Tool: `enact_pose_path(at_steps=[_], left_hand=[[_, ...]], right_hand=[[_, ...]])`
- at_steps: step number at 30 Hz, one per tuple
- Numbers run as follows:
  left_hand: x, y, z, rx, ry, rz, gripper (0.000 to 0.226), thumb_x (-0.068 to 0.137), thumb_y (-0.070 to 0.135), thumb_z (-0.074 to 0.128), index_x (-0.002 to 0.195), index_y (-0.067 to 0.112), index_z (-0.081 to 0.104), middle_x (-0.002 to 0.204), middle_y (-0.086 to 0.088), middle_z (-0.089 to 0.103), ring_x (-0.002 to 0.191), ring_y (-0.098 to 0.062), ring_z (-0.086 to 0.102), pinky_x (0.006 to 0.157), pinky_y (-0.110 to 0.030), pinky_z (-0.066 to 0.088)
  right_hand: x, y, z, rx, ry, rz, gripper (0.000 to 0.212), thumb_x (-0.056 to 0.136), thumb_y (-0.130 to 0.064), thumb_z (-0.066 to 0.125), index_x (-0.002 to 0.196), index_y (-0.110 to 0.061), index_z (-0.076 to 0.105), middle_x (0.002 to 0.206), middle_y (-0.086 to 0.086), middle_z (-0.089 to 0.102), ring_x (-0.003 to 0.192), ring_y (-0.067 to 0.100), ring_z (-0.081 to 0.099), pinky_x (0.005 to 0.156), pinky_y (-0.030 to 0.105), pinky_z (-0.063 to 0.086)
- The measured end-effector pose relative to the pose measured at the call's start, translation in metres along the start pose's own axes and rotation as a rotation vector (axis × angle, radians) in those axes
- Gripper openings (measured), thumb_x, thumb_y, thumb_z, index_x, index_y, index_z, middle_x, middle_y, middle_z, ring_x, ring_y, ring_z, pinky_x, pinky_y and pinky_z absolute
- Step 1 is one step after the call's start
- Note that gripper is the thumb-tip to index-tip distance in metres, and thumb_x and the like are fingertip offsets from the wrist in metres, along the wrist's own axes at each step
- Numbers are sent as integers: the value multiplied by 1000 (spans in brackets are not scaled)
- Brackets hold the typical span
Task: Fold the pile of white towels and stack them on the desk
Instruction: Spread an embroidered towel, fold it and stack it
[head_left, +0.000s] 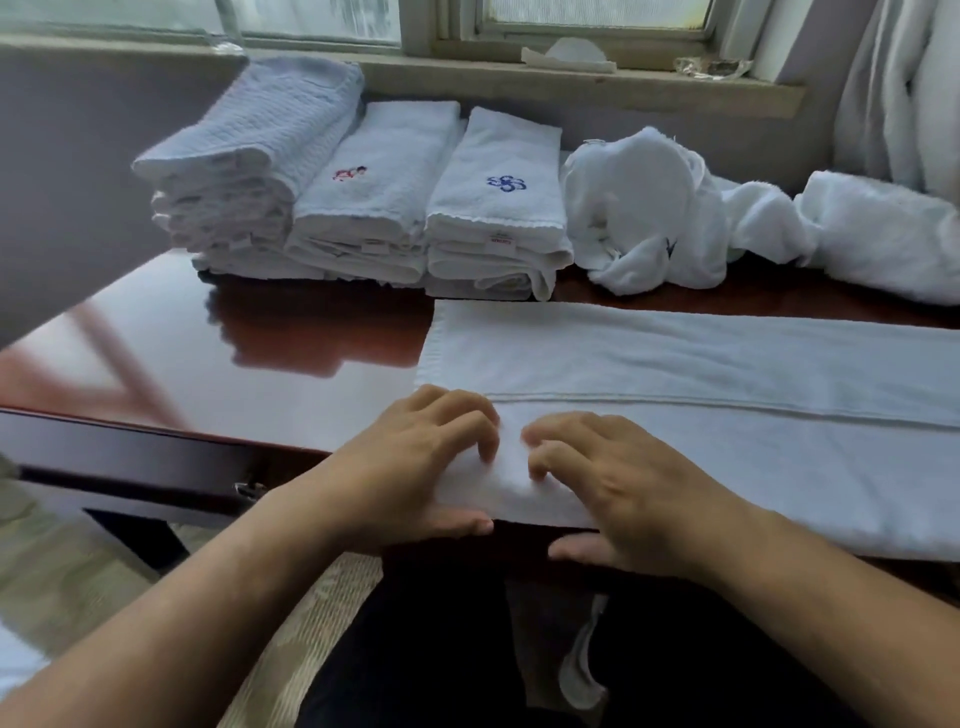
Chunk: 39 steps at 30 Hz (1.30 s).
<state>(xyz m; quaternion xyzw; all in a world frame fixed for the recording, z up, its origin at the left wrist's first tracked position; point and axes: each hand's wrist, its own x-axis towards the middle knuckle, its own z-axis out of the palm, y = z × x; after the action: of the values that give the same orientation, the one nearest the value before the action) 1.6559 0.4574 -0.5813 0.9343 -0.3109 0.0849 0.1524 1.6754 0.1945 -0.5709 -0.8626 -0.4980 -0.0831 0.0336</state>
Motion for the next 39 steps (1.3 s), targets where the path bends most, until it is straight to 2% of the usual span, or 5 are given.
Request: enact_pose_path(at_steps=[5,13,19,26,39], left_hand=[[7,6,-8,-93,44,-60,19,88,43,71,98,30,61,125,16,58,115,-9,48,99,-23,40],[50,7,-27,-245,26,-375,11,104,42,44,100,36,52,83,13,60,79,-7,57,60,-21,35],[74,-14,-35,-201,-236,-310,73,69,67,75,122,46,31,103,16,57,87,-3,56,67,-16,40],[95,-48,-30,-266,82,-299,4,94,34,62,91,32,60,88,9,59,82,-8,57,77,-33,47],[127,-62,-16,336,62,-610,26,99,42,41,104,28,63,104,6,61,103,-21,57,80,-37,41]], right_hand=[[-1,4,-11,-104,157,-46,23,85,-32,76,88,-11,66,99,5,71,85,27,68,66,39,55],[21,32,-31,213,124,455,36,96,-63,37,100,-31,52,73,-11,58,68,9,55,61,33,42],[35,75,-36,177,27,372,44,84,-56,71,118,-34,53,86,-21,53,78,5,55,70,27,42],[64,118,-29,298,-68,395,37,101,-39,53,66,-34,45,62,-9,51,60,6,48,59,28,33],[96,144,-12,146,-68,541,47,83,-74,58,74,-28,54,69,-10,58,64,5,54,54,31,38]])
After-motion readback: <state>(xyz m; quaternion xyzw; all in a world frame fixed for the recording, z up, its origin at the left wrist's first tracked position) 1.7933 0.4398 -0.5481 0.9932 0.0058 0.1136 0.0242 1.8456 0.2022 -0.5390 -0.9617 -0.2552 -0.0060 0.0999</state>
